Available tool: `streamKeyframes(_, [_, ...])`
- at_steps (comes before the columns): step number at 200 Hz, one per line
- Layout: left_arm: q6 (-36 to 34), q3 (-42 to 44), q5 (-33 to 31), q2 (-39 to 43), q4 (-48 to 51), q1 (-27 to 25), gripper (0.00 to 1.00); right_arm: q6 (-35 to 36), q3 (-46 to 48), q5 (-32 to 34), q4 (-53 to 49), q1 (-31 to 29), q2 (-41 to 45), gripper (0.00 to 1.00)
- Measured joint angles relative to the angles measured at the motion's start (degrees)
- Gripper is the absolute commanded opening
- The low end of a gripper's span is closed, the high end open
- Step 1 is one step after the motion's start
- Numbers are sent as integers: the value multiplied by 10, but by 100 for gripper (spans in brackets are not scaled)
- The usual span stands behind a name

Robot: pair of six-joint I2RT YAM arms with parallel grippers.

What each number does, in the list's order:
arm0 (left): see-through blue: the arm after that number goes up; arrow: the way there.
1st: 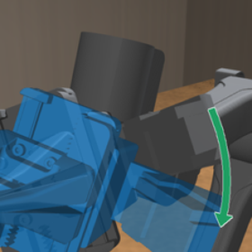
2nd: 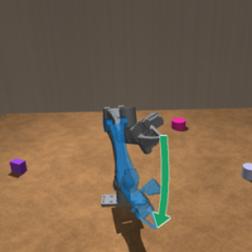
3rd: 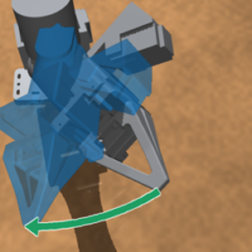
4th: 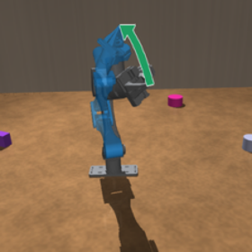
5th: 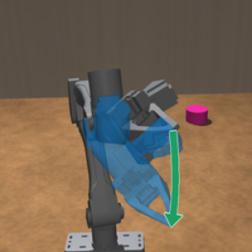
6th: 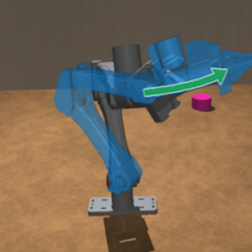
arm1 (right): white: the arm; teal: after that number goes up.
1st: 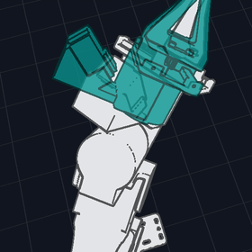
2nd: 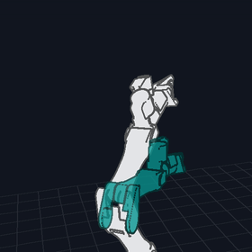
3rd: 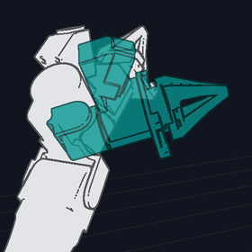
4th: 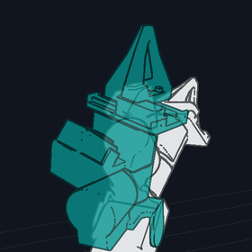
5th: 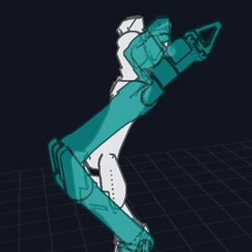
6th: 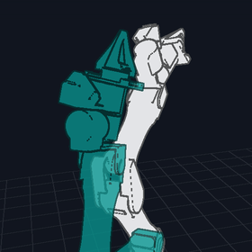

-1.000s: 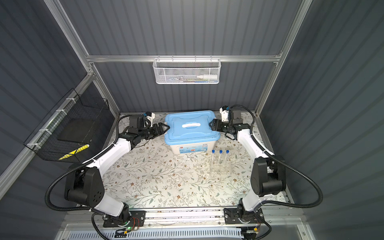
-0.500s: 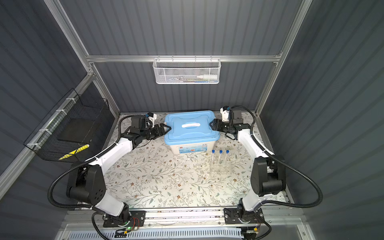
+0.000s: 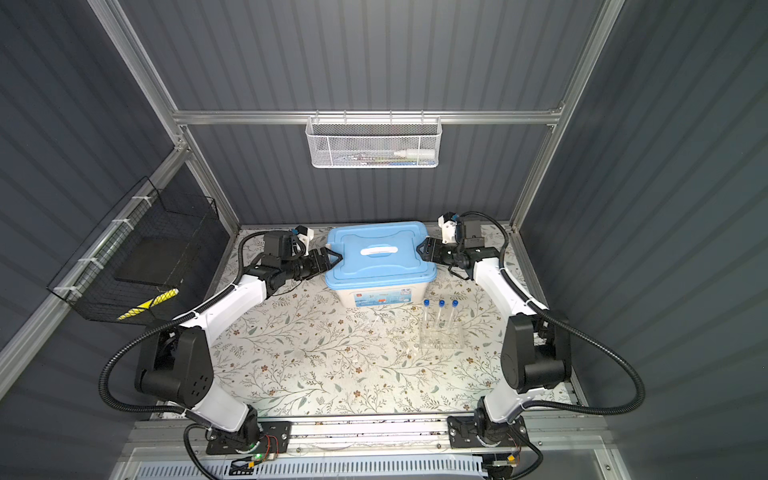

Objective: Organize the chemistry lab equipment

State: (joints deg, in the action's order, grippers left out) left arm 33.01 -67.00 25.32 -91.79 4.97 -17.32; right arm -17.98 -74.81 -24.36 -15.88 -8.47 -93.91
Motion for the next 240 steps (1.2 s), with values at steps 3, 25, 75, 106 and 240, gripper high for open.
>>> streamKeyframes(3, [0, 0, 0, 0, 0, 0, 81, 0, 0, 0, 0, 0, 0, 72])
streamKeyframes(25, [2, 0, 0, 0, -1, 0, 80, 0, 0, 2, 0, -1, 0, 71])
streamKeyframes(75, [2, 0, -3, -6, -2, 0, 80, 0, -3, 3, -1, -8, 0, 71])
streamKeyframes(106, [2, 0, -9, -8, -2, 2, 80, -1, -3, 4, -1, -14, 0, 71])
streamKeyframes(240, [-19, 0, -37, -3, 10, 2, 100, -4, 48, 52, 38, 5, 87, 99])
